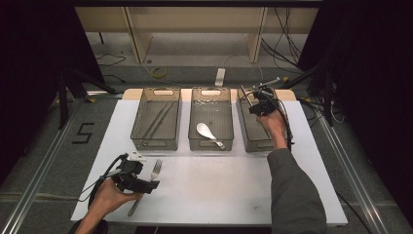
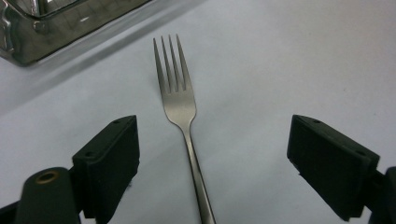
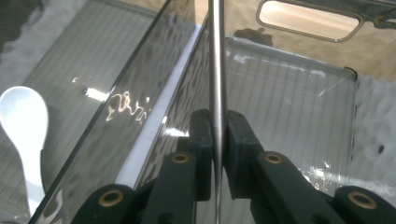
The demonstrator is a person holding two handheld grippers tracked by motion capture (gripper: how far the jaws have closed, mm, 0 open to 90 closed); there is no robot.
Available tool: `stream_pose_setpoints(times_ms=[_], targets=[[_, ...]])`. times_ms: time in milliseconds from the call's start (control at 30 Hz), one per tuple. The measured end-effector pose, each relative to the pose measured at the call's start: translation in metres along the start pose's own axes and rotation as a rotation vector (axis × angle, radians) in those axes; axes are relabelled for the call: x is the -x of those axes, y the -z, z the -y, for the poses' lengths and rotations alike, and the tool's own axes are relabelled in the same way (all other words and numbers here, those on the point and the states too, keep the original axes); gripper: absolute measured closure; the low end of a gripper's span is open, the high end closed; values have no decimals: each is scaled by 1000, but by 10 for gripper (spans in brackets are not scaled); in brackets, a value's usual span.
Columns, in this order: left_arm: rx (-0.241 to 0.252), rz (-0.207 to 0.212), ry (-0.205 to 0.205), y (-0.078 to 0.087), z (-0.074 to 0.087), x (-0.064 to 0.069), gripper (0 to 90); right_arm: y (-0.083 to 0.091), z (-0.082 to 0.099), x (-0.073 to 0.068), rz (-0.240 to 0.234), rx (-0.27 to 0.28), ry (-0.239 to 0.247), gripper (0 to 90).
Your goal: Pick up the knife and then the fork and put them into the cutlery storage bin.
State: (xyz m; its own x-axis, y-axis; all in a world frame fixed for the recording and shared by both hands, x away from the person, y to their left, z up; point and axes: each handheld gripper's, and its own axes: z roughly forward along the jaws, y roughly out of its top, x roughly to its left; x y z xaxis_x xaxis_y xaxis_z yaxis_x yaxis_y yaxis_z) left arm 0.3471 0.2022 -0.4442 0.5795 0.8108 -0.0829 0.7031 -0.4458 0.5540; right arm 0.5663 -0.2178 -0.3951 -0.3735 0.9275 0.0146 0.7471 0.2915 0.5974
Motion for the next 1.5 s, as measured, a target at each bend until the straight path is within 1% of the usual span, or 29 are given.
stream_pose_setpoints(times_ms=[67, 133, 233, 300, 367, 433, 533, 567, 600, 633, 667, 733, 800, 900, 1000, 1100, 1167, 1300, 1400, 1500], targets=[[-8, 3, 1, 0, 0, -1, 166, 0, -1, 0, 5, 2, -12, 830], [-1, 3, 2, 1, 0, 0, 168, 0, -2, 2, 5, 12, -23, 829], [-5, 5, 0, 1, -1, 0, 168, -1, -2, 5, 1, 7, -40, 828], [-5, 5, 1, 1, -1, 0, 168, -4, -2, 5, 9, 4, -43, 824], [-1, 7, 2, 1, -1, 0, 171, -7, -2, 6, 3, 1, -55, 823], [1, 10, 2, 1, -1, 0, 171, -10, -2, 6, 7, -4, -64, 821], [-5, 11, 1, 1, -1, 0, 171, -16, -1, 5, 7, -5, -82, 809], [-7, 11, 1, 0, 0, 0, 171, -17, -1, 5, 4, 1, -89, 793], [-9, 12, 2, 0, 0, -1, 171, -17, -1, 5, 2, 7, -103, 733], [-10, 12, 3, 0, 0, -1, 171, -17, -1, 5, -2, 18, -108, 649], [-12, 11, 2, 0, 0, -1, 171, -15, -3, 5, 4, 22, -112, 603], [-14, 13, 4, -1, 0, -1, 171, -8, -5, 5, 17, 39, -98, 581], [-14, 16, 4, 0, 0, -1, 175, -1, -6, 4, 18, 45, -95, 537], [-21, 12, 7, 0, 0, -2, 184, 7, -5, 5, 6, 50, -79, 494], [-38, 13, 15, -1, 0, -3, 191, 18, -1, 4, -23, 58, -60, 445], [-50, 4, 23, -3, 0, -3, 192, 31, 4, -2, -56, 73, -7, 382], [-55, -1, 27, -2, 0, -3, 191, 43, 10, -7, -87, 91, 31, 361], [-69, -11, 26, -2, -1, -2, 188, 65, 27, -19, -151, 133, 89, 334], [-89, -32, 13, -2, -1, -1, 189, 78, 43, -29, -184, 159, 126, 323], [-100, -35, 12, -3, -1, -2, 199, 88, 62, -38, -215, 172, 151, 314]])
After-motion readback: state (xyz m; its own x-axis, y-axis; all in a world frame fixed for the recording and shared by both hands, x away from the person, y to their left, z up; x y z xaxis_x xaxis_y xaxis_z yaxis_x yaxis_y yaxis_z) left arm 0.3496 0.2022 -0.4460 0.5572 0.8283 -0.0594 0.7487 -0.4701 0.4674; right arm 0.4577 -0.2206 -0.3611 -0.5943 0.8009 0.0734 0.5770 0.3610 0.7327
